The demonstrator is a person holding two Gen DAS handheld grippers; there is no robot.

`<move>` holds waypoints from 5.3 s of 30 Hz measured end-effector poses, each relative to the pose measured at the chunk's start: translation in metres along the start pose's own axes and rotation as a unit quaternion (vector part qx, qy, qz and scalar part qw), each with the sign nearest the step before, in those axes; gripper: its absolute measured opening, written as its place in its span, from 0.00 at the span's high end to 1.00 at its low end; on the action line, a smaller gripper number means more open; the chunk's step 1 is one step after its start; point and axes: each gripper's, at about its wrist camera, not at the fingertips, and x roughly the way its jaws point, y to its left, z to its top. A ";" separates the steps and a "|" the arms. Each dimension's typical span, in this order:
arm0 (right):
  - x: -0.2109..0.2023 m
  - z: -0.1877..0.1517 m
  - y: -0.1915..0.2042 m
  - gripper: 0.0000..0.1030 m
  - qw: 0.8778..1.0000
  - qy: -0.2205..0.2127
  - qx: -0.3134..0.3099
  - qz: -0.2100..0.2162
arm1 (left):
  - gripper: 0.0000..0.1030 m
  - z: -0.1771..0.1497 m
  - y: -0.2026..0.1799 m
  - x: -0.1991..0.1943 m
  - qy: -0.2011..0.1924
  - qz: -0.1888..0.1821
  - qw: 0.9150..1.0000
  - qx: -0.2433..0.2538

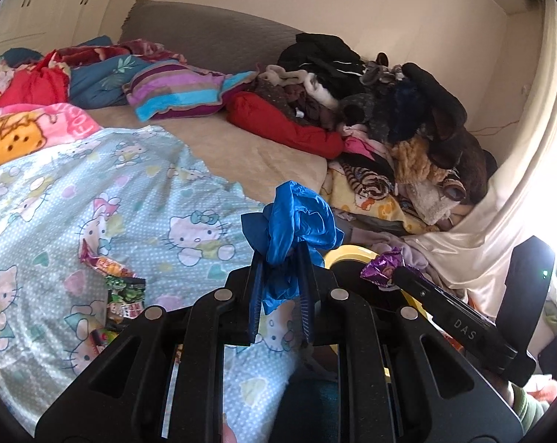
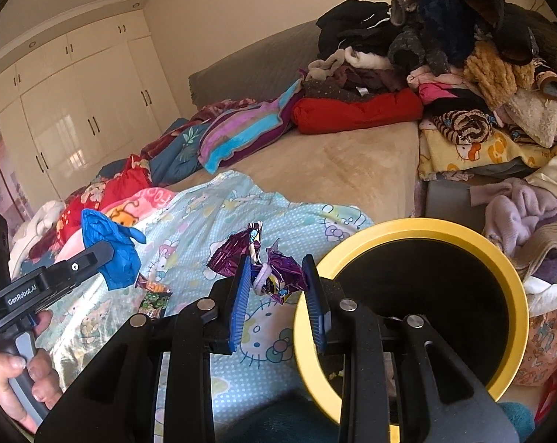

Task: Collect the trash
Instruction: 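Carry the blue bag and purple wrappers over the bin, then open both tools to drop the blue bag and wrappers into the bin, then move both tools back over the candy wrappers on the blanket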

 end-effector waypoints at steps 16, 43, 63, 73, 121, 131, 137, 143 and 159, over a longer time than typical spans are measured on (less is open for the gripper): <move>-0.012 0.006 -0.037 0.73 0.999 -0.014 0.026 -0.023 | 0.89 -0.013 -0.029 0.014 0.024 -0.031 0.999 0.022; -0.023 0.013 -0.114 0.73 0.993 -0.028 0.089 -0.068 | 0.89 -0.044 -0.084 0.049 0.077 -0.069 0.992 0.065; -0.018 0.007 -0.145 0.72 0.990 -0.016 0.108 -0.092 | 0.89 -0.065 -0.115 0.086 0.121 -0.082 0.984 0.097; -0.015 -0.001 -0.169 0.71 0.985 -0.009 0.132 -0.110 | 0.89 -0.080 -0.137 0.113 0.154 -0.087 0.976 0.128; 0.000 -0.002 -0.115 0.31 0.993 0.009 0.103 -0.060 | 0.10 -0.021 -0.070 0.047 0.004 0.044 0.996 0.077; 0.000 -0.005 -0.054 0.28 0.998 0.015 0.052 -0.014 | 0.10 0.000 -0.050 0.019 -0.053 0.096 0.991 0.080; 0.008 -0.009 -0.022 0.27 0.999 0.027 0.022 0.004 | 0.10 0.012 -0.023 0.008 -0.070 0.120 0.989 0.052; 0.014 -0.015 0.004 0.27 0.999 0.031 -0.009 0.008 | 0.10 0.019 0.002 -0.002 -0.083 0.142 0.986 0.032; 0.032 -0.027 0.058 0.27 0.996 0.052 -0.060 0.034 | 0.10 0.025 0.045 -0.016 -0.081 0.171 0.982 -0.002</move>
